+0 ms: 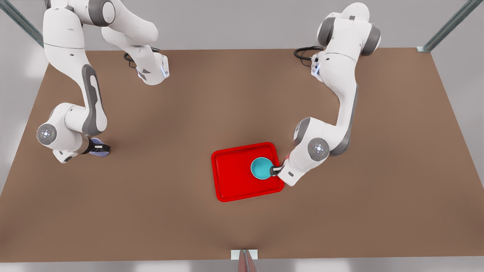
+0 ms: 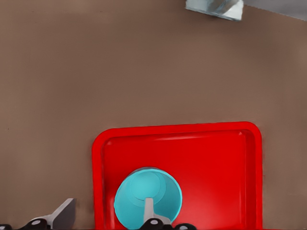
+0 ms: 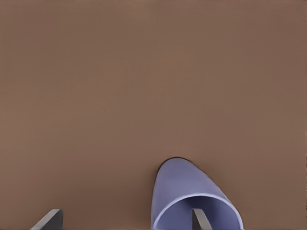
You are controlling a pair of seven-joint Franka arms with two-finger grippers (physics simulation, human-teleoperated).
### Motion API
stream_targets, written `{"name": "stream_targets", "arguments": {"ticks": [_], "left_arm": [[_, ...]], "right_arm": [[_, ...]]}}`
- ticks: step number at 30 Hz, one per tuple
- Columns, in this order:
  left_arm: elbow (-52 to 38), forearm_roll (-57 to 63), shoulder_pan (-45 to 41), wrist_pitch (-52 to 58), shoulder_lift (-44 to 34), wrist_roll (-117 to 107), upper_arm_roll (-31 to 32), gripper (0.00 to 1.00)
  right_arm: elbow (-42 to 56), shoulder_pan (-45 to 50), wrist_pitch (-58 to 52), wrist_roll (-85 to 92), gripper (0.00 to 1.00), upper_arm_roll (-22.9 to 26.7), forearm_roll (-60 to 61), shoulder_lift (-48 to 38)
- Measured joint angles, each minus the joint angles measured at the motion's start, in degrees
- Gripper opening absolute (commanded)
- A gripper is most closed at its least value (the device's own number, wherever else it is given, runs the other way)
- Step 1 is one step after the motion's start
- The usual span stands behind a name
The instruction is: Place the bowl on the tray with the left arm and the cup on the tray with the right arm
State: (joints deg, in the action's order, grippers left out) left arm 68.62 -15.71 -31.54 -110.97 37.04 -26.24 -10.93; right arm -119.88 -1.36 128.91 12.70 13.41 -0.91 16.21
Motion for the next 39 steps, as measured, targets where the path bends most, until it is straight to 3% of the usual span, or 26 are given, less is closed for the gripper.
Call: {"name": "stream_targets", "arguments": {"ticks": [4, 6, 7, 9, 39], "left_arm": [[-9.83, 5.38, 5.57, 17.69, -6.47, -0.23, -5.56, 1.00], [2.07, 8.38, 15.87, 21.77, -17.24, 0.93, 3.53, 1.00], [8.22, 10.19, 18.16, 22.37, -21.74, 1.57, 6.21, 1.00], [12.36, 12.62, 19.77, 24.07, -25.24, 3.21, 8.26, 1.00], [11.41, 13.85, 19.90, 29.39, -26.38, 14.56, 8.88, 1.00]], "right_arm": [[-3.26, 0.05, 5.79, 2.47, 1.00, 1.02, 0.18, -1.06], [-4.36, 0.20, 7.44, 3.51, 1.00, 1.54, 0.22, -1.47], [-4.91, 0.18, 8.05, 3.99, 1.00, 1.75, 0.23, -1.70], [-5.66, 0.14, 8.97, 4.87, 1.00, 1.90, 0.25, -1.85], [-5.52, 0.31, 1.22, 10.66, 1.00, 2.22, 0.28, 0.09]]}}
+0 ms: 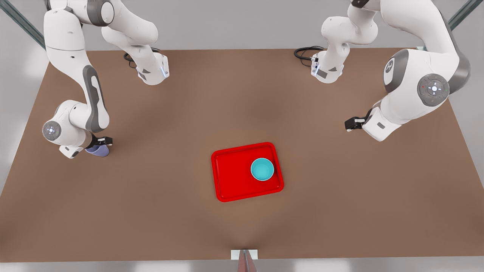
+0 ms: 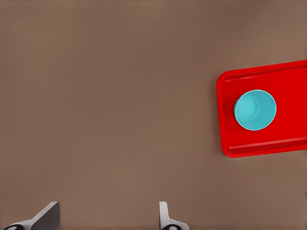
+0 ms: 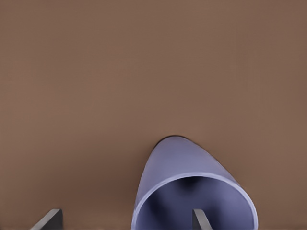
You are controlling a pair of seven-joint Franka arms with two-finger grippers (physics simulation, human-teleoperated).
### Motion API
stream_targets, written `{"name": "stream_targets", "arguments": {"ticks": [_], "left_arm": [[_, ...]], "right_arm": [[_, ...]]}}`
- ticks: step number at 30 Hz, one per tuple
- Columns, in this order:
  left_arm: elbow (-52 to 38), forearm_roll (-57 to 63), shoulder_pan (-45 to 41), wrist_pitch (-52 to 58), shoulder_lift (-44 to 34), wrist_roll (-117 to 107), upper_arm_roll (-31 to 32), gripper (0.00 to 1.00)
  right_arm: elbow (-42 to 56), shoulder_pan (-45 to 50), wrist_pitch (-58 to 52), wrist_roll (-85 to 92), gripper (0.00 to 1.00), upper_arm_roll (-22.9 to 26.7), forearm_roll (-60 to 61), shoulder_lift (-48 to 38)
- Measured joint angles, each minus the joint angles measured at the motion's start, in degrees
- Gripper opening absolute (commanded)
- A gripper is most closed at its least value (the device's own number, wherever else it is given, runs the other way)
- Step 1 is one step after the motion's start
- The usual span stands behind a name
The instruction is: Place the bowl on the tray with the left arm and the cup on the tray with the right arm
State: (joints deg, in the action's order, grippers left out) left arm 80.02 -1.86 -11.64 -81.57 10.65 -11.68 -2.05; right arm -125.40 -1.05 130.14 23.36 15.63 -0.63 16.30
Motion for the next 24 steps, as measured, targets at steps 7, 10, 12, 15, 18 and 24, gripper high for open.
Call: {"name": "stream_targets", "arguments": {"ticks": [7, 10, 12, 15, 18, 24], "left_arm": [[-0.33, -0.40, -0.17, 0.02, -0.04, 0.82, 0.03, 1.00], [-0.36, -0.48, -0.06, 0.01, -0.02, 1.10, 0.03, 1.00], [-0.37, -0.49, -0.03, 0.00, -0.03, 1.26, 0.03, 1.00], [-0.37, -0.52, -0.02, -0.04, -0.04, 1.47, 0.03, 1.00], [-0.37, -0.53, -0.02, -0.06, -0.03, 1.65, 0.03, 1.00], [-0.37, -0.51, -0.05, -0.04, -0.04, 1.93, 0.03, 1.00]], "right_arm": [[1.46, 0.09, 0.24, 0.33, 1.00, 0.00, -0.13, 2.90], [1.53, 0.09, 0.25, 0.50, 0.67, 0.00, -0.12, 2.98], [1.55, 0.09, 0.23, 0.73, 0.41, 0.00, -0.07, 2.99], [1.80, 0.16, 0.13, 1.35, 0.27, 0.00, 0.23, 3.00], [2.09, 0.28, 0.02, 2.10, 0.21, 0.00, 0.36, 2.99], [2.99, 0.92, -0.14, 2.72, 0.21, 0.01, -0.57, 2.56]]}}
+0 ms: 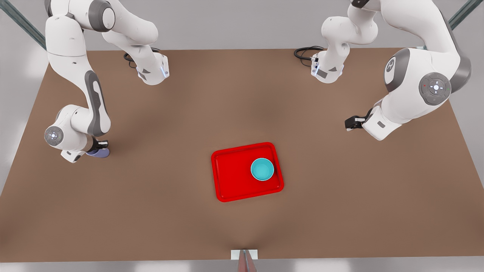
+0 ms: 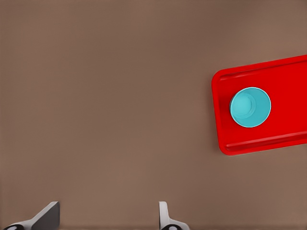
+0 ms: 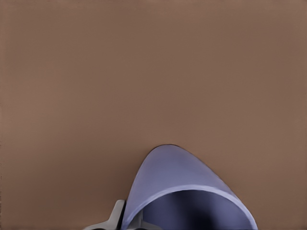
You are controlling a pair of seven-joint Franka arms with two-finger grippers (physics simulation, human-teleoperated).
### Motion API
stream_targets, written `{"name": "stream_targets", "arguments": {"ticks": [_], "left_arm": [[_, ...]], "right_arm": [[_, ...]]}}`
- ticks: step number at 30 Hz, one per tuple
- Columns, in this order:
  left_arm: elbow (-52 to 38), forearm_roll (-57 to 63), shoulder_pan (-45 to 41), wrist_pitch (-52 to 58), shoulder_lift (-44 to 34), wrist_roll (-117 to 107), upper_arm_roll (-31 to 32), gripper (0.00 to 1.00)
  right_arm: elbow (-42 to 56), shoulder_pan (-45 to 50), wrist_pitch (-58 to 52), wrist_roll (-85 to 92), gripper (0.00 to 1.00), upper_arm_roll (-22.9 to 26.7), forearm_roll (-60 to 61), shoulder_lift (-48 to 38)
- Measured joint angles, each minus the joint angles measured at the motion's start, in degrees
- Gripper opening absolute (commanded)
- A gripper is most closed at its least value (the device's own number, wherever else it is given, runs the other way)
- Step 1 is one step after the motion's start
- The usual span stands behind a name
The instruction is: Place the bowl on the tray with the left arm and the cup on the tray with the right arm
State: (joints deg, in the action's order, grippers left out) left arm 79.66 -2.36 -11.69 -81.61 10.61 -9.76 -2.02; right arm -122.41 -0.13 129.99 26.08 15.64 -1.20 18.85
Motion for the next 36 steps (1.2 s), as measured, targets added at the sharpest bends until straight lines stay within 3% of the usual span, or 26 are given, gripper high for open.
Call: {"name": "stream_targets", "arguments": {"ticks": [4, 12, 16, 24, 36], "left_arm": [[0.00, -0.03, 0.02, -0.01, 0.05, 0.14, 0.00, 1.00], [0.03, -0.92, -0.42, -0.03, 0.22, 0.33, 0.01, 1.00], [0.00, -1.45, -0.15, -0.01, 0.42, 0.39, -0.06, 1.00], [0.00, -1.69, -0.13, 0.02, 0.47, 0.49, -0.09, 1.00], [0.00, -2.64, 0.13, -0.04, 0.98, 0.56, -0.19, 1.00]], "right_arm": [[4.81, 5.30, -1.24, 1.91, 0.21, 0.00, -0.11, -0.47], [22.38, 35.99, -7.33, 4.61, 0.21, -0.54, 7.12, 4.49], [28.05, 44.81, -8.24, 4.27, 0.21, -0.63, 12.34, 9.17], [44.06, 50.72, -8.92, -0.62, 0.21, -0.04, 16.03, 20.77], [45.12, 52.38, -4.61, -7.55, 0.21, 0.00, 16.36, 27.32]]}}
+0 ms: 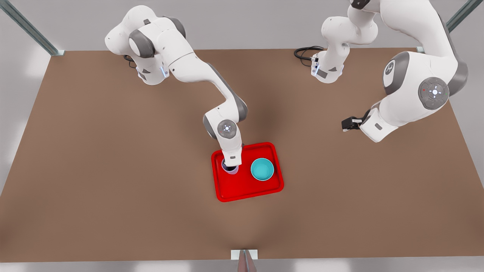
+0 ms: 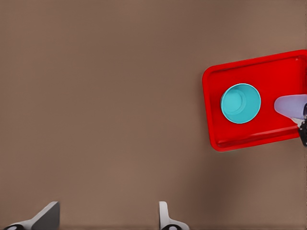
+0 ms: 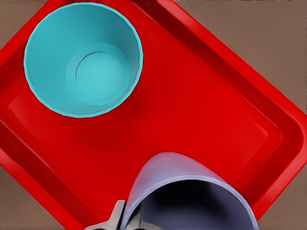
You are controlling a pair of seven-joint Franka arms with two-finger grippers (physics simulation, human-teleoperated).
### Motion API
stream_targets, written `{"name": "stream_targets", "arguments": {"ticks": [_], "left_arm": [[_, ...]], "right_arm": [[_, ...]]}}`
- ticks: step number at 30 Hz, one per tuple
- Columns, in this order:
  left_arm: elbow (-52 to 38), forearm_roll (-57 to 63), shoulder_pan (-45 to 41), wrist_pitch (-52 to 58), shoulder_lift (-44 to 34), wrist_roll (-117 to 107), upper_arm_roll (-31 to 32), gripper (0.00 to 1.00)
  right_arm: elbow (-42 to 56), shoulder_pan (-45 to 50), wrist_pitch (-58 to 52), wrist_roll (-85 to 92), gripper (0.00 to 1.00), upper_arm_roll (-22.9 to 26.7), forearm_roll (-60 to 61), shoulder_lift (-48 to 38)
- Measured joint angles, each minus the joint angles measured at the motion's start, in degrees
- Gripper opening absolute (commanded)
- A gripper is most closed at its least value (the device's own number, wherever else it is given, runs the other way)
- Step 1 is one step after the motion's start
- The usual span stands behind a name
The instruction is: Place the bowl on the tray with the left arm and the cup on the tray with the right arm
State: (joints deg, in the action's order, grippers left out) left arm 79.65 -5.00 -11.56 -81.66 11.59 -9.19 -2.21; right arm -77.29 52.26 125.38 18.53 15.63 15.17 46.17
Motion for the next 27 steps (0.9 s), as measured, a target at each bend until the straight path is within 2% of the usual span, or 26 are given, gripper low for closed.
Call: {"name": "stream_targets", "arguments": {"ticks": [1, 2, 3, 4, 6, 13, 15, 19, 21, 23, 27], "left_arm": [[0.00, -0.18, 0.18, -0.02, 0.26, 0.02, 0.00, 1.00], [0.00, -0.29, 0.23, -0.02, 0.43, 0.06, -0.03, 1.00], [0.00, -0.39, 0.26, -0.02, 0.52, 0.16, -0.05, 1.00], [0.00, -0.49, 0.29, -0.02, 0.61, 0.26, -0.06, 1.00], [0.00, -0.66, 0.30, -0.02, 0.68, 0.44, -0.07, 1.00], [0.00, -0.91, 0.29, 0.00, 0.82, 0.92, -0.08, 1.00], [0.01, -0.92, 0.24, -0.01, 0.86, 1.02, -0.08, 1.00], [0.00, -1.01, 0.25, 0.00, 0.92, 1.18, -0.08, 1.00], [0.00, -1.08, 0.19, 0.02, 0.88, 1.24, -0.08, 1.00], [0.00, -1.12, 0.08, 0.03, 0.87, 1.27, -0.06, 1.00], [0.06, -1.12, -0.15, 0.12, 0.86, 1.33, 0.01, 1.00]], "right_arm": [[-0.02, 0.08, 0.29, -0.46, 0.41, 0.00, -0.12, 0.03], [-0.09, 0.10, 0.55, -1.02, 0.54, 0.00, -0.39, 0.07], [-0.11, 0.12, 0.82, -1.77, 0.73, 0.00, -0.94, 0.11], [-0.10, 0.12, 1.08, -2.71, 0.88, -0.01, -1.66, 0.12], [-0.03, 0.08, 1.47, -4.45, 1.00, -0.01, -2.63, 0.00], [0.23, -0.63, 1.51, -6.74, 1.00, -0.18, -0.41, -0.83], [-0.01, -2.79, -0.29, -6.82, 1.00, -0.42, 0.39, -3.88], [-0.52, -13.96, -14.93, -7.07, 1.00, -0.32, 0.10, -14.09], [-0.48, -18.45, -23.05, -7.59, 1.00, 1.44, -7.06, -15.86], [-0.81, -21.59, -29.32, -8.12, 1.00, 2.75, -13.81, -21.59], [-2.77, -28.37, -37.85, -8.93, 1.00, 2.50, -18.51, -32.05]]}}
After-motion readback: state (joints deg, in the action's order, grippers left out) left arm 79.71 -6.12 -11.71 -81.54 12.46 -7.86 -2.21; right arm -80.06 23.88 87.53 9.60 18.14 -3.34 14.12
